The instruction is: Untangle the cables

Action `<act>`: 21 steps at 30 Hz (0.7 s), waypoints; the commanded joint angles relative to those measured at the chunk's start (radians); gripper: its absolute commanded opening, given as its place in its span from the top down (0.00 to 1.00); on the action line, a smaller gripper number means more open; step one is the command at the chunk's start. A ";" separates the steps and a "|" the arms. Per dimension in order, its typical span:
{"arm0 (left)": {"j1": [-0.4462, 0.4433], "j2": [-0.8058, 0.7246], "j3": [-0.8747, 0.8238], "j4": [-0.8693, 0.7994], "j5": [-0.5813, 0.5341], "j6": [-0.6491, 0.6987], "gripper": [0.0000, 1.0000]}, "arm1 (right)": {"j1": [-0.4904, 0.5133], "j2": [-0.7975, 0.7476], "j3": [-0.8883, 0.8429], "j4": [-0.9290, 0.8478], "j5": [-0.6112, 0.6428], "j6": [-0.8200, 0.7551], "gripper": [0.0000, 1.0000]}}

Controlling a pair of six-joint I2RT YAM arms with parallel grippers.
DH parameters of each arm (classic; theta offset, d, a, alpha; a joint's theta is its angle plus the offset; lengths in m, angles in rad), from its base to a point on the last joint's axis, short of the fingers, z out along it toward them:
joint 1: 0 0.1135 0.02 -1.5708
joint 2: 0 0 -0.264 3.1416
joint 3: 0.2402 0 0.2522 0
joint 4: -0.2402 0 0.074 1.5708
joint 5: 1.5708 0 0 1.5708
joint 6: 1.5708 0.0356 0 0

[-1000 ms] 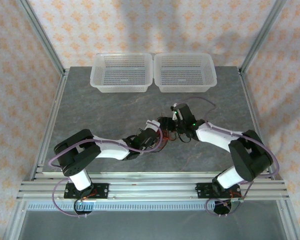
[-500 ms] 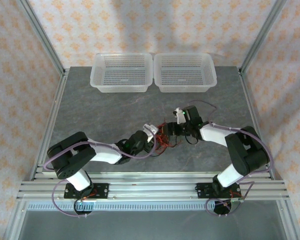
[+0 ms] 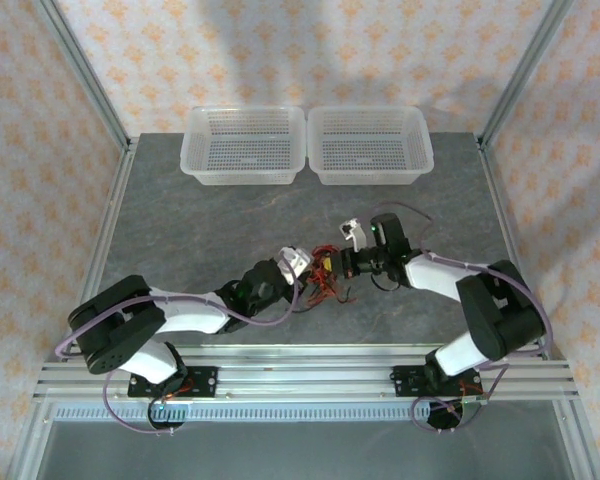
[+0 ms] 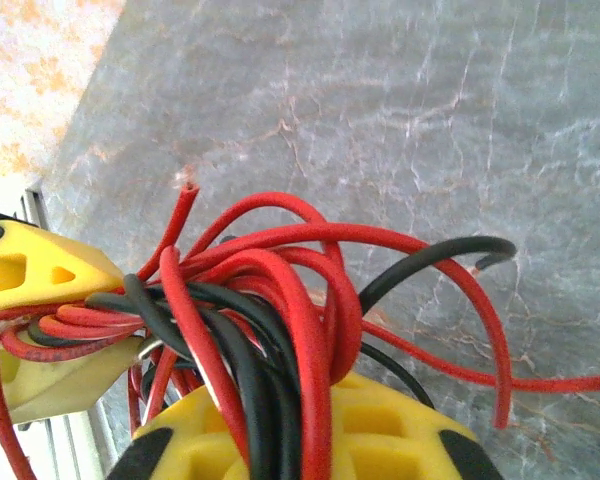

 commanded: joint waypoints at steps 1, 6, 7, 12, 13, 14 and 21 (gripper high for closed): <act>0.004 -0.091 0.028 0.025 -0.047 0.003 0.93 | 0.005 -0.086 0.002 -0.006 0.127 0.032 1.00; 0.005 -0.205 0.097 -0.208 -0.190 -0.078 0.47 | 0.006 -0.252 -0.045 -0.019 0.455 0.221 1.00; 0.005 -0.219 0.114 -0.249 -0.190 -0.095 0.41 | 0.007 -0.287 -0.069 -0.002 0.497 0.257 1.00; 0.005 -0.239 0.221 -0.467 -0.097 -0.184 0.23 | 0.026 -0.429 -0.183 0.090 0.592 0.373 1.00; 0.005 -0.234 0.243 -0.492 -0.070 -0.202 0.22 | 0.033 -0.445 -0.195 0.099 0.597 0.372 1.00; 0.005 -0.225 0.262 -0.507 -0.039 -0.220 0.19 | 0.040 -0.454 -0.200 0.102 0.600 0.367 1.00; -0.016 -0.094 0.338 -0.444 0.116 -0.291 0.15 | 0.057 -0.453 -0.191 0.114 0.571 0.299 1.00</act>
